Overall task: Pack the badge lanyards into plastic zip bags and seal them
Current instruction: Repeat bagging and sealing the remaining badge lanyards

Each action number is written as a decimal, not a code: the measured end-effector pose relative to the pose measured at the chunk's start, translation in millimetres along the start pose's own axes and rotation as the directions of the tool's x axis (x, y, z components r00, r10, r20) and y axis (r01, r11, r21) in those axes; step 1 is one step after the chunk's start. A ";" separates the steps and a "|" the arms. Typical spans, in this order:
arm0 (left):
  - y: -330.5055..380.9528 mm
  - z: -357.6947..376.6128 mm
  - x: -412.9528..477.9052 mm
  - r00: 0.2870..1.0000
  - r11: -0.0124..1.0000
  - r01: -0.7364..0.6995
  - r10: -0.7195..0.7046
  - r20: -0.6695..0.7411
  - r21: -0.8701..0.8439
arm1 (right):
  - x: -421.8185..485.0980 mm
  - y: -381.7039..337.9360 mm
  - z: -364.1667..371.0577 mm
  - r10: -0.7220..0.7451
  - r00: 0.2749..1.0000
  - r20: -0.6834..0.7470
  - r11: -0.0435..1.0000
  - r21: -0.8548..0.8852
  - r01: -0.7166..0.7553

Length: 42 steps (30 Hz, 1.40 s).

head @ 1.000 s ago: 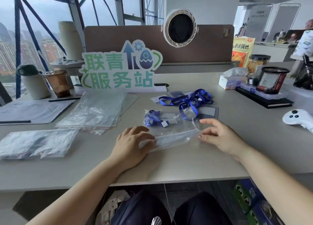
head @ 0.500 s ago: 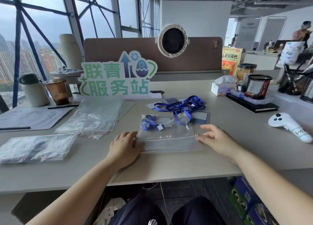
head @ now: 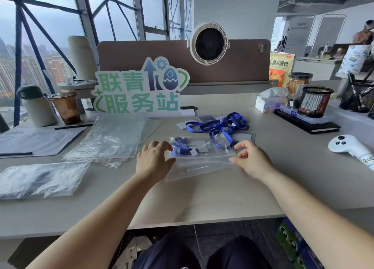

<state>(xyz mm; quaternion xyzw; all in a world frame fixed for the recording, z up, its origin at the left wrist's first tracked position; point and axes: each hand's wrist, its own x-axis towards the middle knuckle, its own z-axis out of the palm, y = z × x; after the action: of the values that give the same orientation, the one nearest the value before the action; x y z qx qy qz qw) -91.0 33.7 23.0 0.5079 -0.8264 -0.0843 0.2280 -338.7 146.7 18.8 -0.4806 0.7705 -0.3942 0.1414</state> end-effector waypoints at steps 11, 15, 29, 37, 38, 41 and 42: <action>-10.9 1.8 -20.9 0.899 0.926 -0.362 0.316 0.303 0.106 | -16.4 8.6 -17.7 -0.054 0.997 -0.057 0.998 -0.039 0.052; -12.1 5.7 -25.6 0.914 0.947 -0.310 0.271 0.301 0.088 | -27.2 14.1 -28.0 0.135 0.988 0.071 0.990 -0.050 -0.132; -5.0 0.4 -23.4 0.987 0.977 0.043 -0.009 0.161 -0.208 | -44.9 -3.7 -19.1 -0.048 0.993 0.108 0.920 0.391 0.002; 10.6 -13.9 -20.5 0.999 0.720 0.046 -0.014 0.051 -0.693 | -31.5 -11.3 -15.0 0.013 0.998 0.055 0.906 0.422 -0.034; 9.7 -13.7 -19.8 0.996 0.685 0.087 -0.053 0.070 -0.724 | -29.1 -10.8 -13.7 0.035 0.998 0.052 0.910 0.412 -0.053; 4.7 -6.7 -20.2 0.988 0.671 0.155 -0.119 0.101 -0.725 | -25.5 -6.1 -9.3 0.087 0.994 0.060 0.938 0.330 -0.102; 3.1 -3.1 -18.9 0.988 0.719 0.155 -0.121 0.098 -0.678 | -25.2 -4.1 -7.7 0.085 0.995 0.057 0.956 0.278 -0.098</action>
<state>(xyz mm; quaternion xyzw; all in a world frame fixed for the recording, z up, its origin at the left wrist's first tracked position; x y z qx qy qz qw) -84.8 52.1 21.4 0.4466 -0.7023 -0.4106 0.3725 -328.2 170.9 22.7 -0.4283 0.7250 -0.4813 0.2433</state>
